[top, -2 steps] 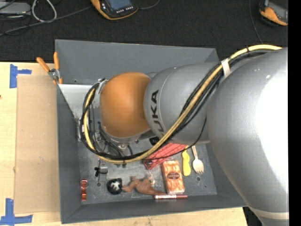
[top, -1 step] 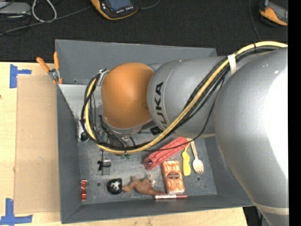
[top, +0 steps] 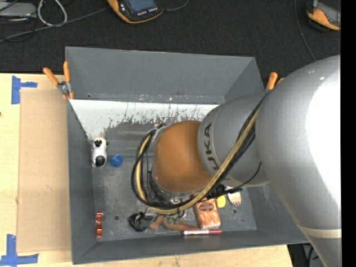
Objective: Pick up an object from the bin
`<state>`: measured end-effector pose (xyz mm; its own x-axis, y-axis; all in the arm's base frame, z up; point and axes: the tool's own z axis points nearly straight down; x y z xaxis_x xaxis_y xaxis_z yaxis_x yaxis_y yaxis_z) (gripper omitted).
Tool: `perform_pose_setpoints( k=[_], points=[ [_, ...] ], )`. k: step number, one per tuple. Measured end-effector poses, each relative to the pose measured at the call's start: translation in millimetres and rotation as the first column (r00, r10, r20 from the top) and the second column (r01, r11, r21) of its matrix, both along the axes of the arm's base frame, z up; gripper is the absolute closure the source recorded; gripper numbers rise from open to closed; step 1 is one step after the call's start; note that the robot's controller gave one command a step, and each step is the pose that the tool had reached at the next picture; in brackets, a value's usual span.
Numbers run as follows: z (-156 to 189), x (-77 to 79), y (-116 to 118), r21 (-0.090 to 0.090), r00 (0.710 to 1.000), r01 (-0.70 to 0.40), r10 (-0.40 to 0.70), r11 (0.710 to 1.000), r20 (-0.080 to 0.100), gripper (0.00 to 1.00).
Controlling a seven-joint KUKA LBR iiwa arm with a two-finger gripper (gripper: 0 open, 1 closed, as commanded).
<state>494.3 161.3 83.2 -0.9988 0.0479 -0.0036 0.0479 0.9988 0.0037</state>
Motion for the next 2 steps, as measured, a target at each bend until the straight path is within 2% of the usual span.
perform_pose_setpoints(
  k=[1,2],
  points=[
    [0,0.0,0,0.000,1.000,0.001,-0.001,1.000,0.000,1.00],
    [-5,-4.8,-27,-0.002,0.957,-0.289,0.289,0.957,0.010,1.00]
  ],
)
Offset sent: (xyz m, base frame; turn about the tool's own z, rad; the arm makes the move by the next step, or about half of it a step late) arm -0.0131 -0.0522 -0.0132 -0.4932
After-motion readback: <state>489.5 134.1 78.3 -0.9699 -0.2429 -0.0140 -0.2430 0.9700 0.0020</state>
